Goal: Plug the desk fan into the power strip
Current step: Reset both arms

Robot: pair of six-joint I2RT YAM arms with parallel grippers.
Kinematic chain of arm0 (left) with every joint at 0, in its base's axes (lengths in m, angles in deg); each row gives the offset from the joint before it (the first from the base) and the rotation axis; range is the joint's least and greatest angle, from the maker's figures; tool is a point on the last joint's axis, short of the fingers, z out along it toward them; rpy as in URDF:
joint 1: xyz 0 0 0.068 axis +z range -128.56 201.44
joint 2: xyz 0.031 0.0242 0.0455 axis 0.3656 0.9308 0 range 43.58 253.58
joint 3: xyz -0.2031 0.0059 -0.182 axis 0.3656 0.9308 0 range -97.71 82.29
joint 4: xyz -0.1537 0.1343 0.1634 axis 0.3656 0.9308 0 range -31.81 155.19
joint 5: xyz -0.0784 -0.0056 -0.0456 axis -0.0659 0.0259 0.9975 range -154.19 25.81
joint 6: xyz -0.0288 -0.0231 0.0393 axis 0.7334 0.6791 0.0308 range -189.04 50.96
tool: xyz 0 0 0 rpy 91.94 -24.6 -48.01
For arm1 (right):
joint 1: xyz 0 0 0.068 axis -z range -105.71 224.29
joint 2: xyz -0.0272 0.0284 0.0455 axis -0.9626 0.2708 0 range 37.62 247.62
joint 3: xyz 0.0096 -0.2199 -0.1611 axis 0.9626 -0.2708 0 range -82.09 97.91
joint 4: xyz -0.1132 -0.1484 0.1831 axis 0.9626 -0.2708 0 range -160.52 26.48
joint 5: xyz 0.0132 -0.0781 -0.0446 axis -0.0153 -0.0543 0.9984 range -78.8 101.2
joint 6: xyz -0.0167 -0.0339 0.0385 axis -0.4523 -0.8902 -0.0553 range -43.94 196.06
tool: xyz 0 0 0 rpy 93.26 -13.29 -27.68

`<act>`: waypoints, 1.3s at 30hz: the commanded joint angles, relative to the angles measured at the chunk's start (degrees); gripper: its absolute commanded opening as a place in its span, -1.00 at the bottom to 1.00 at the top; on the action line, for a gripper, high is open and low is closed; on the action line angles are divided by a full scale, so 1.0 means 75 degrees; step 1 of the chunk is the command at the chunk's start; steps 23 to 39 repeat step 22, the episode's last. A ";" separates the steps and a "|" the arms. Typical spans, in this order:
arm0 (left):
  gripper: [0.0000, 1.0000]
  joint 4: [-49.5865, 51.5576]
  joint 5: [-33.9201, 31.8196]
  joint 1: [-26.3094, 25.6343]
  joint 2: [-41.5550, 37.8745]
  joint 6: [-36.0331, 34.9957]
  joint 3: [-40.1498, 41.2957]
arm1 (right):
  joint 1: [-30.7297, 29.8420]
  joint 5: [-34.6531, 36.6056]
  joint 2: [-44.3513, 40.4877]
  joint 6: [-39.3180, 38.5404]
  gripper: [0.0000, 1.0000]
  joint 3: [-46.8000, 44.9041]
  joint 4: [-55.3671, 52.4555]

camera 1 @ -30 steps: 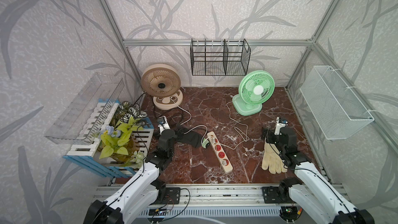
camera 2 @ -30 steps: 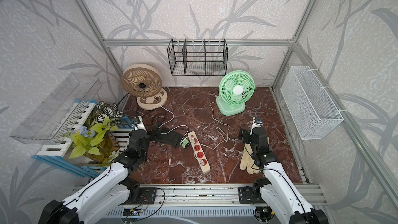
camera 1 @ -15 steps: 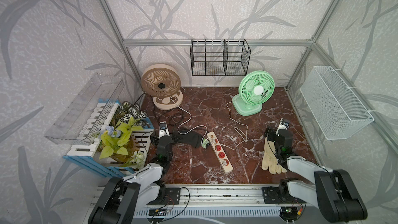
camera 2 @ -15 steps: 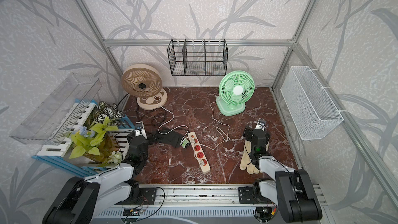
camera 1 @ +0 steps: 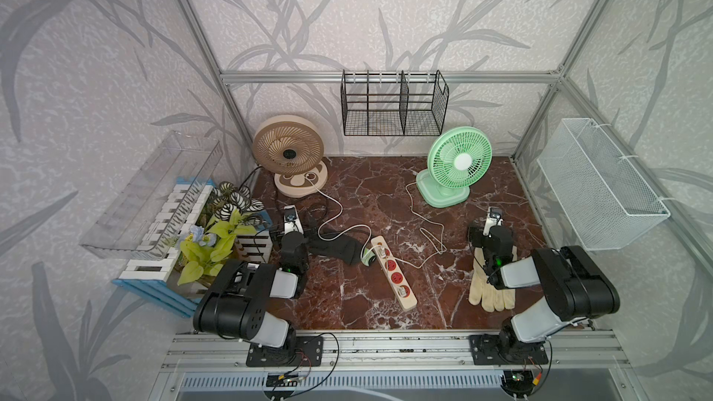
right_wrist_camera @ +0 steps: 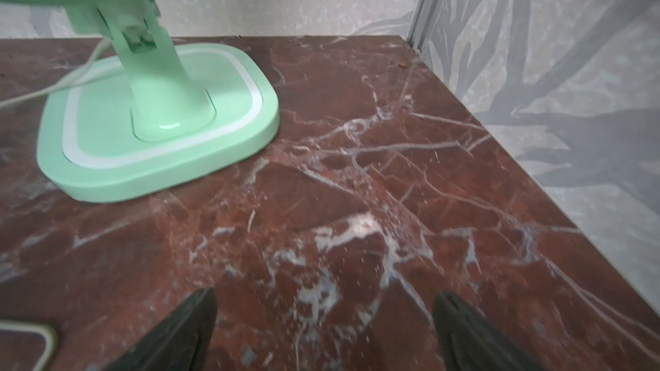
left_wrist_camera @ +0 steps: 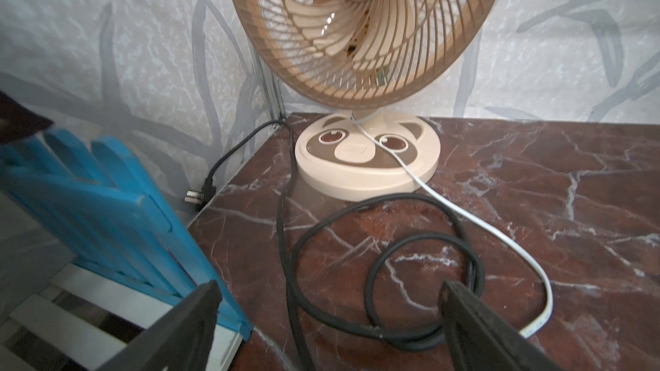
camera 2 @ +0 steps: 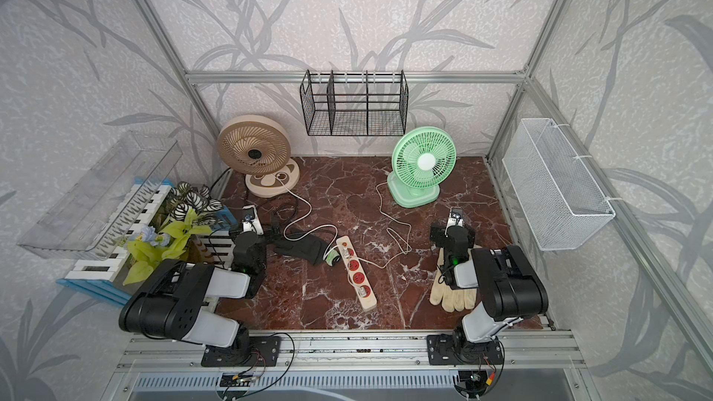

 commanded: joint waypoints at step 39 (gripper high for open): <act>1.00 -0.0275 0.0894 0.0416 0.0106 0.0261 -0.0239 | 0.0079 -0.0480 -0.0027 -0.0232 0.98 0.0337 0.0140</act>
